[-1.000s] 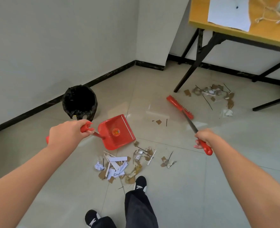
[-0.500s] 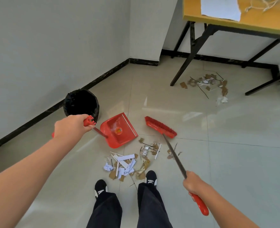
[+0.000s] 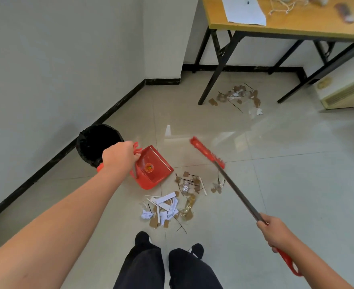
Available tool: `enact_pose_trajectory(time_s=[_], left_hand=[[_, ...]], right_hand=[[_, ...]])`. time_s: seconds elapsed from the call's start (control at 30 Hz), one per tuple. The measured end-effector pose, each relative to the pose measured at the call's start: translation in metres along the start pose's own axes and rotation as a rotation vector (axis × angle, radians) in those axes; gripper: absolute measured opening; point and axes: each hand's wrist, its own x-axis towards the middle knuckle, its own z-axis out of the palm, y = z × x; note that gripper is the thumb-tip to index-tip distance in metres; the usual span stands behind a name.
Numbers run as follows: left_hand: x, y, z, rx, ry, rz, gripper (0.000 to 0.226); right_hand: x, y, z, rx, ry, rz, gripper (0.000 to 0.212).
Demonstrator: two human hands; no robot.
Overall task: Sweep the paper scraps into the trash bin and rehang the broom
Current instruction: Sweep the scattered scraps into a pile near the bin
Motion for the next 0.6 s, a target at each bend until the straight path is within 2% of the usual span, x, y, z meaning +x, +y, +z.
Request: enact_pose_trajectory(time_s=[0.13, 0.33, 0.47, 0.6], left_hand=[[0.004, 0.012, 0.004, 0.019, 0.000, 0.046, 0.024], [0.017, 0.000, 0.017, 0.059, 0.072, 0.080, 0.023], [0.023, -0.007, 0.022, 0.092, 0.121, 0.085, 0.026], [0.022, 0.002, 0.023, 0.095, 0.118, 0.108, 0.025]], right_hand=[[0.033, -0.007, -0.011, 0.146, 0.099, 0.090, 0.017], [0.098, -0.006, -0.002, 0.336, 0.117, 0.277, 0.016], [0.117, -0.009, 0.034, 0.297, 0.043, 0.293, 0.015], [0.078, -0.009, 0.088, 0.229, -0.046, 0.257, 0.018]])
